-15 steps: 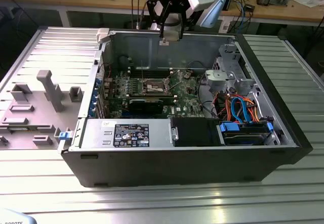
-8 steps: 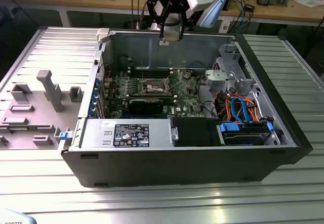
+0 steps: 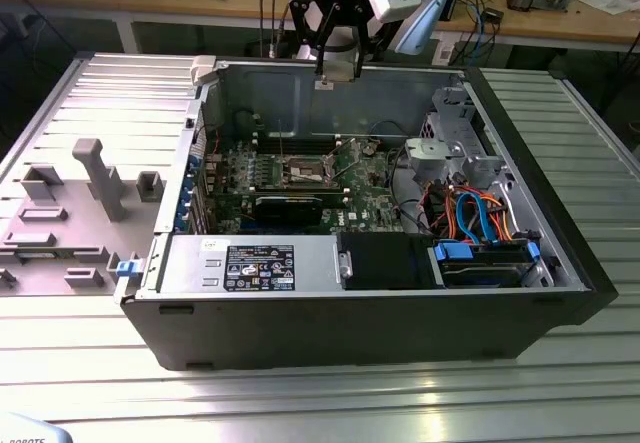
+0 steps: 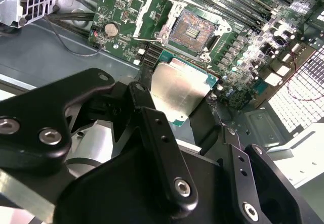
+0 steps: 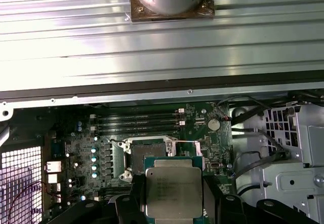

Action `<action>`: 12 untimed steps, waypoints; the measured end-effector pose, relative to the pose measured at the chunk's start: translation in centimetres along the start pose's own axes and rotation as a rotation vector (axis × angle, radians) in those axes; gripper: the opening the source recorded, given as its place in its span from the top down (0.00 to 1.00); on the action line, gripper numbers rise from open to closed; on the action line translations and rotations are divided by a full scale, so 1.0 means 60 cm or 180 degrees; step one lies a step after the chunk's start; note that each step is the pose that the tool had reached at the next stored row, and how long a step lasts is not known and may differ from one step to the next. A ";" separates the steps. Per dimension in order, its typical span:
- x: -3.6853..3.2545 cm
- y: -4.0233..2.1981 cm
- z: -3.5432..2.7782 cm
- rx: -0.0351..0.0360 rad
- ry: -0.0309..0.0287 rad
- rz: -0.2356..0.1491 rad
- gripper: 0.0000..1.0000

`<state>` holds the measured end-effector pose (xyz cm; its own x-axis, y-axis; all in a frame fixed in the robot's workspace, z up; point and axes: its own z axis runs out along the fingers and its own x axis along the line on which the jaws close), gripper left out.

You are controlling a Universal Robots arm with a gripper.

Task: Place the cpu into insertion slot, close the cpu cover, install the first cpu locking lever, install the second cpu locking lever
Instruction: 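Place the cpu into insertion slot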

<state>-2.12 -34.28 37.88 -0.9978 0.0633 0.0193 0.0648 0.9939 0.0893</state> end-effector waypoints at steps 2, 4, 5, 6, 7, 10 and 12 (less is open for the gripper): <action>0.000 0.000 0.000 0.0000 0.0000 0.0000 0.46; 0.000 0.000 0.000 0.0000 0.0000 0.0000 0.46; 0.000 0.000 0.000 0.0000 0.0000 0.0002 0.46; 0.000 0.000 0.000 0.0000 -0.0001 0.0007 0.46; 0.000 0.000 0.000 0.0000 -0.0002 0.0023 0.46; 0.000 0.000 0.000 -0.0001 -0.0005 0.0059 0.46; 0.000 0.000 0.000 -0.0001 -0.0006 0.0072 0.46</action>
<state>-2.13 -34.28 37.87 -0.9961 0.0858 0.0193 0.0872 0.9922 0.0893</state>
